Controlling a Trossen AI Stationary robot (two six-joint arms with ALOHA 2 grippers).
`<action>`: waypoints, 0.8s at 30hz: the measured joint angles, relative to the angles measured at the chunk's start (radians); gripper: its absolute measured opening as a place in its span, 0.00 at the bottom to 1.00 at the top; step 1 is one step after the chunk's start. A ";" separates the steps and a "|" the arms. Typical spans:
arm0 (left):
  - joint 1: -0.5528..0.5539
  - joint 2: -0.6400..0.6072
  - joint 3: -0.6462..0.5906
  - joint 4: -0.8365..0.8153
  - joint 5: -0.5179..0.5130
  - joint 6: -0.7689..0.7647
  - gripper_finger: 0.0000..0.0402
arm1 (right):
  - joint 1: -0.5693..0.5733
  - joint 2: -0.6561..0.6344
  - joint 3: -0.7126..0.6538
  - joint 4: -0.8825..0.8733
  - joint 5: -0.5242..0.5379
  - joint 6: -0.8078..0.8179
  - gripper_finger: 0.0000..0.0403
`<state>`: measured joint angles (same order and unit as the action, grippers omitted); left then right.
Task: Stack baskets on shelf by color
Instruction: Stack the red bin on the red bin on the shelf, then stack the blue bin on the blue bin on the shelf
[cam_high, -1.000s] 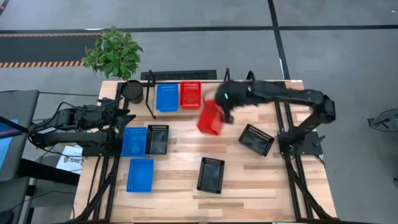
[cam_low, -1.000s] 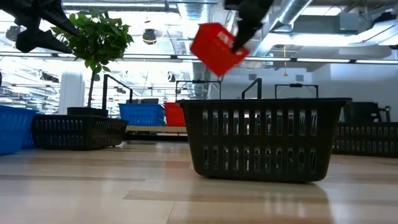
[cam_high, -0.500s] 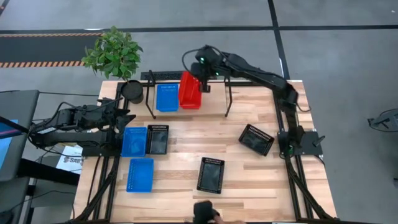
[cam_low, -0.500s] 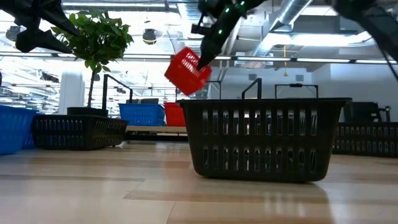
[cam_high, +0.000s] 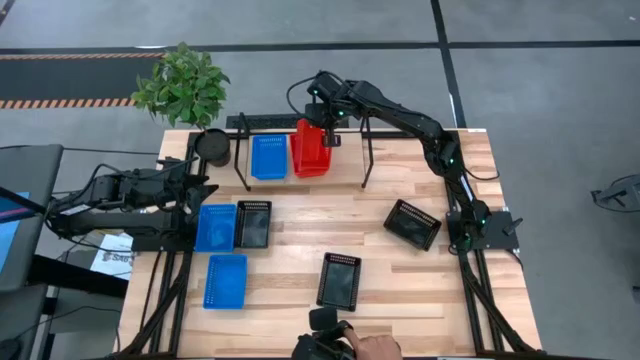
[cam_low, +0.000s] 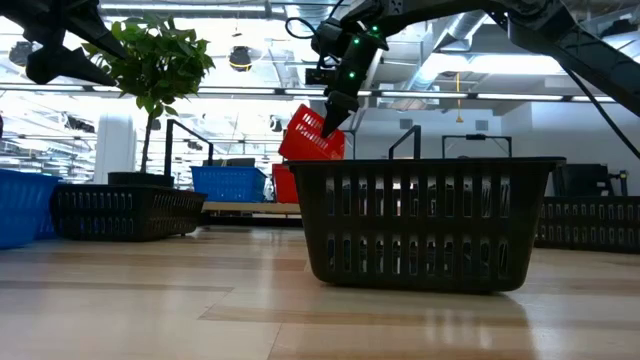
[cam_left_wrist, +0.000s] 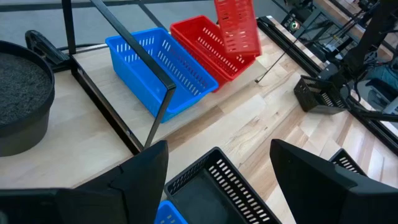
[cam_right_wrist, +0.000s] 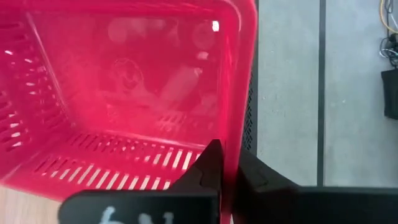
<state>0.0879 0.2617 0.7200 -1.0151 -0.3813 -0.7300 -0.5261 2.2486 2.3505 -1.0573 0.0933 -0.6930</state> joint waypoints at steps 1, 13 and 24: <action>0.000 0.000 0.000 0.000 0.000 0.000 0.67 | 0.000 0.000 0.000 0.000 -0.001 0.000 0.09; 0.000 0.000 0.000 0.001 -0.002 0.000 0.67 | 0.001 0.000 0.000 0.009 -0.021 -0.011 0.21; 0.000 0.000 0.000 0.000 -0.004 0.001 0.67 | 0.024 -0.013 -0.001 0.067 -0.027 0.163 0.40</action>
<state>0.0879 0.2619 0.7200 -1.0149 -0.3853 -0.7292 -0.5020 2.2353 2.3497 -0.9902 0.0665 -0.5295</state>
